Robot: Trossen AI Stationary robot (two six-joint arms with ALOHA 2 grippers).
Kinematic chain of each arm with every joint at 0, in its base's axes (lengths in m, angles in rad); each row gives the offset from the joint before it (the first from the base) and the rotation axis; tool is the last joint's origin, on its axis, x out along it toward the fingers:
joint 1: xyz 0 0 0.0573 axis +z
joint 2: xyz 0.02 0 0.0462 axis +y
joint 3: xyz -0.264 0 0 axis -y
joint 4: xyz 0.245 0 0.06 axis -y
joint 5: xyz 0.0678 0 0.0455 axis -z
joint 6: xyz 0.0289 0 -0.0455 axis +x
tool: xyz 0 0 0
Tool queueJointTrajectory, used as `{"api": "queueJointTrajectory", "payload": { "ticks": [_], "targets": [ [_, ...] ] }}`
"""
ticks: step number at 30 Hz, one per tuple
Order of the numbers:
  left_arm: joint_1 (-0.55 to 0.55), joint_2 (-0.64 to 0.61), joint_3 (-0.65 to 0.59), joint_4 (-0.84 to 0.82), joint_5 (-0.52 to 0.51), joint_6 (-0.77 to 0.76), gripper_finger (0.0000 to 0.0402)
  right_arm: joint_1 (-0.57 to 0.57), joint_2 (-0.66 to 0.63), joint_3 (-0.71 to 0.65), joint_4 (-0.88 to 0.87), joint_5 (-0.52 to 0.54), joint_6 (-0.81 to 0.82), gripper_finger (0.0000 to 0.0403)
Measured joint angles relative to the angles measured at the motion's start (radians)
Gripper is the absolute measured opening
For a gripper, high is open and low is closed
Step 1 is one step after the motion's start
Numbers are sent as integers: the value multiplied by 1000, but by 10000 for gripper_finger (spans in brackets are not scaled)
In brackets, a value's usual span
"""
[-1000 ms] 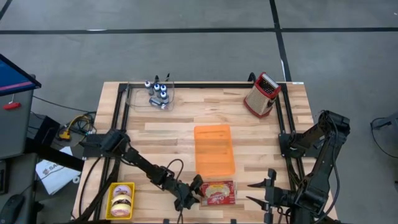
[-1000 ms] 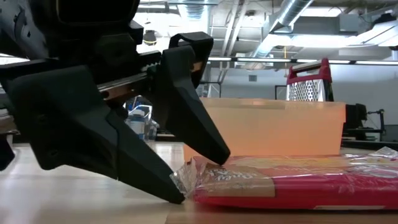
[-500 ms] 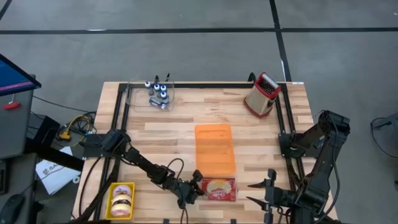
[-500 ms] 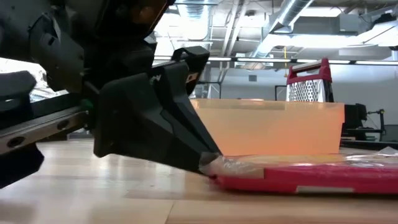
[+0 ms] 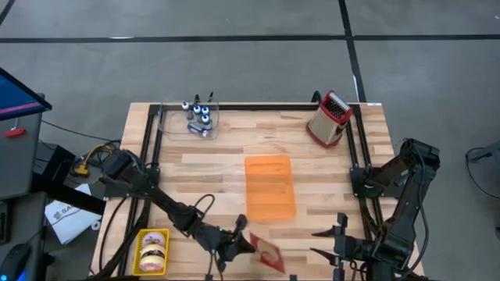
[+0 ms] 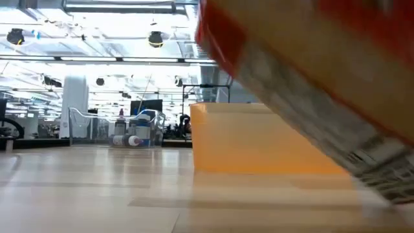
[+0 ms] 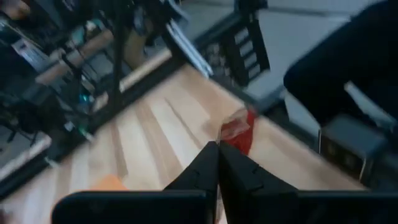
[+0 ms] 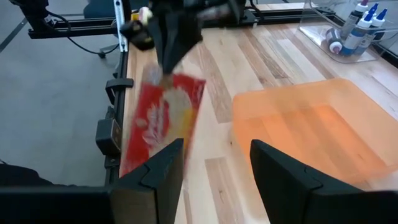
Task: Pick & Place Food Item
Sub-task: Put the popcorn bag into the orange bin
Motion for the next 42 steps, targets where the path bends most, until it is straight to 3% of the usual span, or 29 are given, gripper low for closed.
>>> {"api": "queueJointTrajectory", "payload": {
  "ticks": [10, 18, 24, 30, 33, 36, 42],
  "targets": [
    [8, -131, 0, 73, -89, 82, 0, 14, 0, 0, 9, 0, 0, 177],
    [129, -199, 1, 98, -154, 195, 0, 15, 0, 0, 9, 2, -9, 177],
    [315, -194, 1, 99, -80, 211, 0, 15, 0, 0, 8, 4, -23, 177],
    [464, -191, 1, 54, -73, 206, 0, 15, 0, 0, 8, 5, -27, 177],
    [523, -191, 1, 17, 1, 184, 0, 15, 0, 0, 7, 4, -30, 177],
    [569, -190, 1, -5, 70, 119, 0, 19, 0, 0, 7, 5, -30, 177],
    [578, -190, -51, 9, 85, 105, 0, 28, 0, 0, 7, 6, -30, 177]
  ]
}}
